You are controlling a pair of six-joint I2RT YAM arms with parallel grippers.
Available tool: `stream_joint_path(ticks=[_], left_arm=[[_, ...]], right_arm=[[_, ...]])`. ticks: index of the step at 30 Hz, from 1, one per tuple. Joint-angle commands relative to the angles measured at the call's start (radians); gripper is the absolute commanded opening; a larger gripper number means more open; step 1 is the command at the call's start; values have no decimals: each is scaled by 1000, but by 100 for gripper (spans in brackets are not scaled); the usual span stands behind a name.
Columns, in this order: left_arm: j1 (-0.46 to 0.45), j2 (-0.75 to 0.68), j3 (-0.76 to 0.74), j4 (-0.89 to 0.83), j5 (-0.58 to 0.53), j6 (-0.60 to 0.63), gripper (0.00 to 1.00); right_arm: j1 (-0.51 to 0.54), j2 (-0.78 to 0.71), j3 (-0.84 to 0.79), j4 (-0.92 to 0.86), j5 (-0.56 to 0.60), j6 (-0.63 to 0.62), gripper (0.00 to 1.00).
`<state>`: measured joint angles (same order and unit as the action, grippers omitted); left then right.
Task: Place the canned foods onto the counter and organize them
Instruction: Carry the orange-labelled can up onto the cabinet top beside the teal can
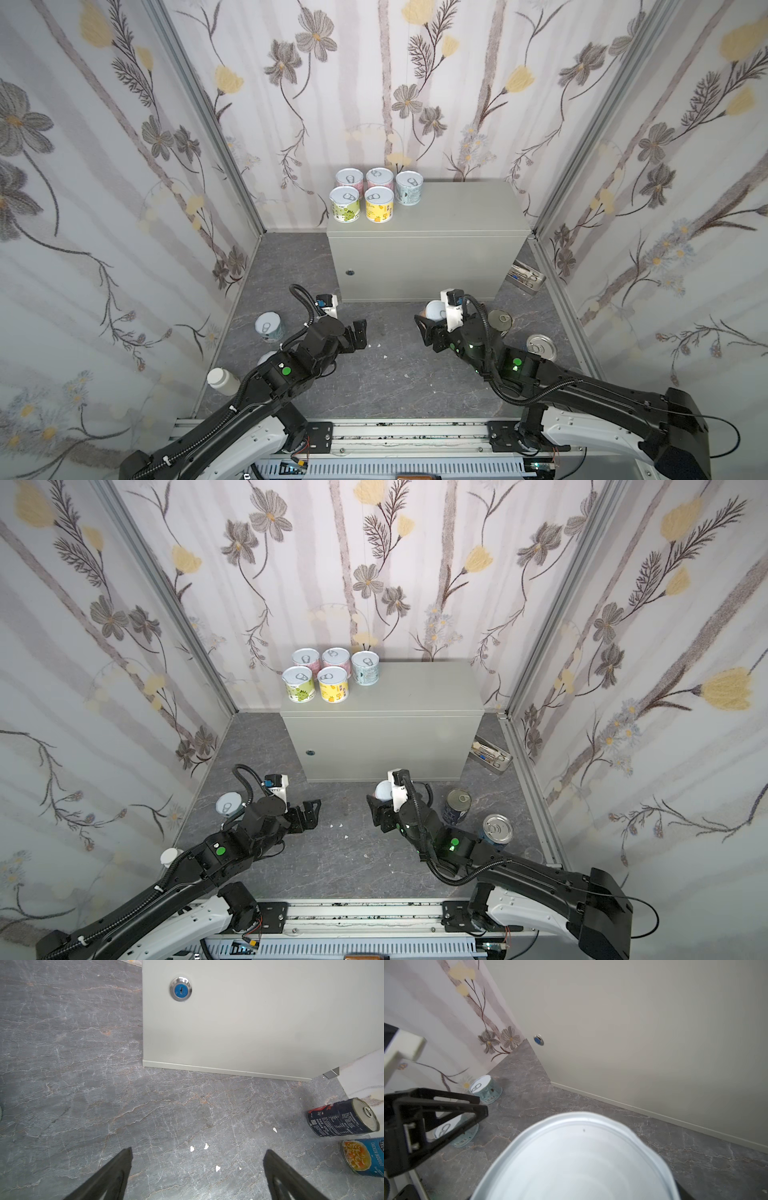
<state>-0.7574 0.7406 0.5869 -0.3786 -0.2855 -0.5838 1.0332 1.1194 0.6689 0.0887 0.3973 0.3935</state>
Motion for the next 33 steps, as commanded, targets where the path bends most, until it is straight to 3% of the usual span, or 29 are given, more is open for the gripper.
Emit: stream_joint_path(ticks=[1, 11, 21, 33], left_arm=[[1, 6, -5, 2, -10, -10, 100], [2, 8, -12, 6, -25, -15, 100], [1, 44, 58, 20, -31, 10, 100], [3, 85, 33, 83, -32, 11, 100]], right_arm=[[-24, -38, 76, -94, -35, -59, 66], [-159, 39, 444, -292, -228, -182, 66], [-323, 284, 802, -402, -418, -253, 66], [-394, 625, 1212, -536, -496, -297, 65]])
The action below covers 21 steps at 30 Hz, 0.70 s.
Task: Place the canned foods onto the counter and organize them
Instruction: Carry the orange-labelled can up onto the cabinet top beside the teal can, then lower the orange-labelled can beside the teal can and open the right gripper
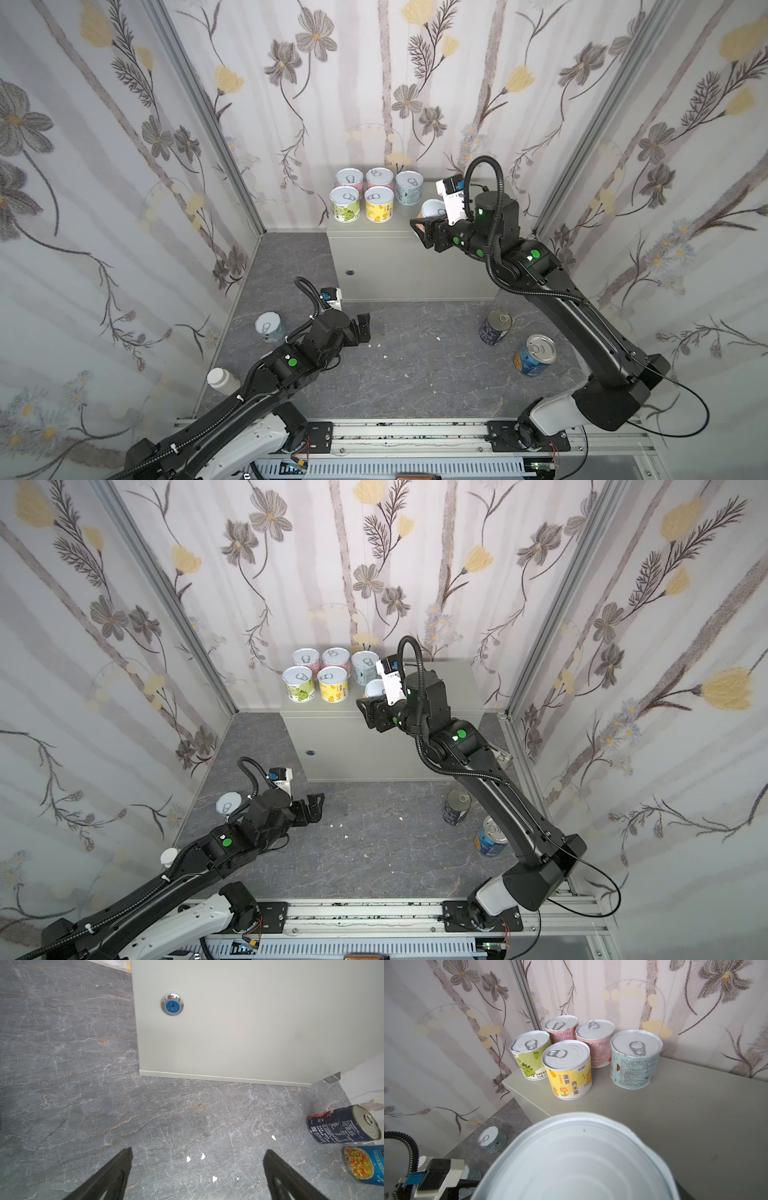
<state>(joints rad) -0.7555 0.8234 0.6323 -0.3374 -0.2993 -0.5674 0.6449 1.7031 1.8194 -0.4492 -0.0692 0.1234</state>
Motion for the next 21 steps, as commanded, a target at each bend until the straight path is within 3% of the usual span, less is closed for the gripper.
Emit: stream_joint_path(ticks=[1, 21], left_arm=[[1, 1, -20, 47, -18, -8, 100], [4, 66, -83, 137, 15, -21, 100]], right_arm=[[-7, 64, 87, -4, -33, -28, 65], [-62, 354, 378, -57, -21, -45, 66]])
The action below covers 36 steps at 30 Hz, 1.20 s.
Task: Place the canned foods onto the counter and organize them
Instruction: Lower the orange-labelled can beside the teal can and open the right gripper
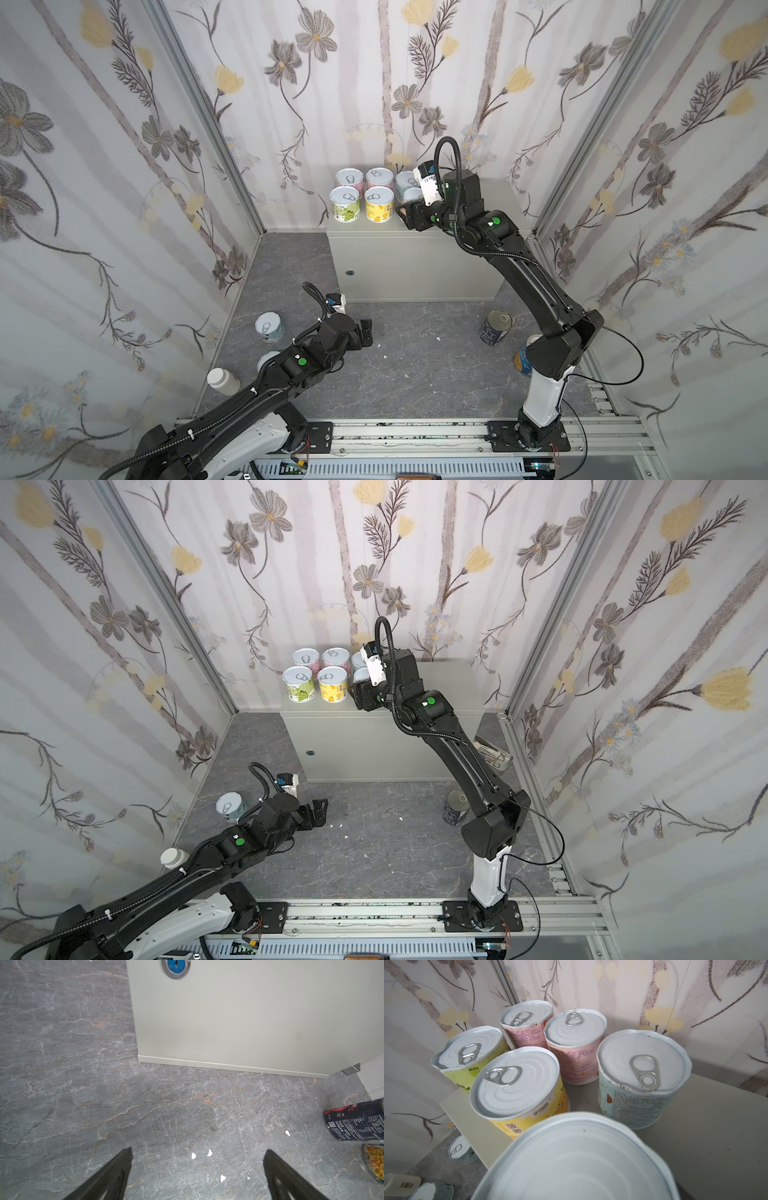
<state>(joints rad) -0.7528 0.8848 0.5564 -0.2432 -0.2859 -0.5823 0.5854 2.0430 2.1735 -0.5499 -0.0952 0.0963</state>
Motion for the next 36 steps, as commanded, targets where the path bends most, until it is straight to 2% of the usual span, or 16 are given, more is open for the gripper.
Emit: stream_joint_path(ticks=[1, 15, 22, 25, 36], left_arm=[[1, 8, -9, 48, 4, -7, 100], [6, 14, -24, 62, 10, -12, 100], [6, 3, -12, 62, 18, -28, 100], [6, -13, -13, 61, 16, -33, 100], [7, -40, 1, 56, 12, -36, 100]], right_arm=[[-5, 22, 30, 44, 5, -18, 66], [-19, 64, 50, 66, -9, -21, 79], [-19, 54, 51, 93, 5, -26, 96], [-18, 37, 50, 103, 4, -29, 99], [-19, -103, 27, 73, 66, -63, 100]])
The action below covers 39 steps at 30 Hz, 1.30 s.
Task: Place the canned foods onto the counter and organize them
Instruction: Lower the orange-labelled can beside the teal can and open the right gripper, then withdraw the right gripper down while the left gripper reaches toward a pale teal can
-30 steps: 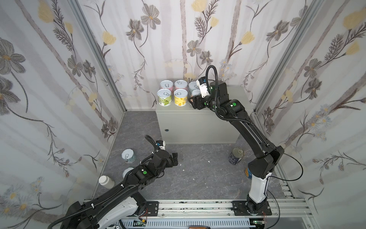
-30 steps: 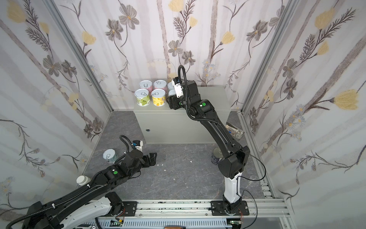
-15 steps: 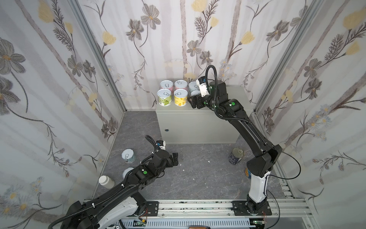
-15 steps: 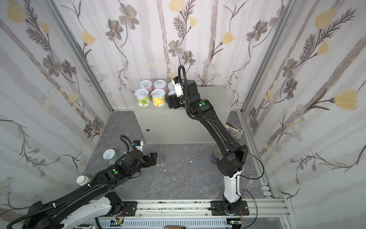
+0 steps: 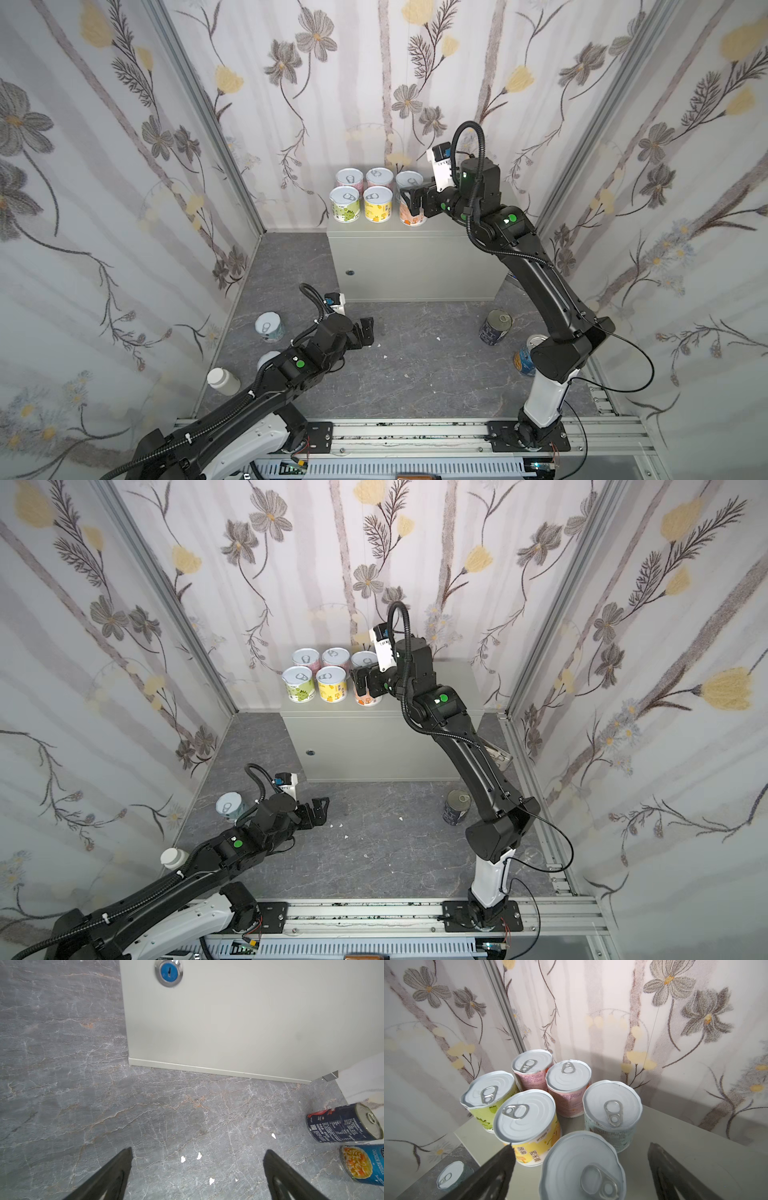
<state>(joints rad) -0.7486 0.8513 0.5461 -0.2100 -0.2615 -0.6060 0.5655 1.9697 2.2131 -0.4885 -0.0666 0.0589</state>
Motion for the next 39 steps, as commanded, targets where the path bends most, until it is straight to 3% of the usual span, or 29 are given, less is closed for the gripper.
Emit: stream_joint_path(ticks=[1, 7, 14, 30, 39], left_arm=[[2, -10, 11, 21, -13, -11, 100], [11, -33, 14, 2, -13, -9, 100], [33, -50, 7, -8, 15, -23, 100], [61, -83, -5, -35, 25, -32, 100], [141, -96, 4, -44, 99, -41, 100]], right_arm=[[0, -51, -37, 13, 46, -30, 99], [-29, -197, -244, 74, 72, -14, 84], [-70, -291, -444, 166, 92, 33, 74], [-72, -164, -450, 201, 48, 79, 71], [-71, -125, -423, 206, 30, 94, 72]])
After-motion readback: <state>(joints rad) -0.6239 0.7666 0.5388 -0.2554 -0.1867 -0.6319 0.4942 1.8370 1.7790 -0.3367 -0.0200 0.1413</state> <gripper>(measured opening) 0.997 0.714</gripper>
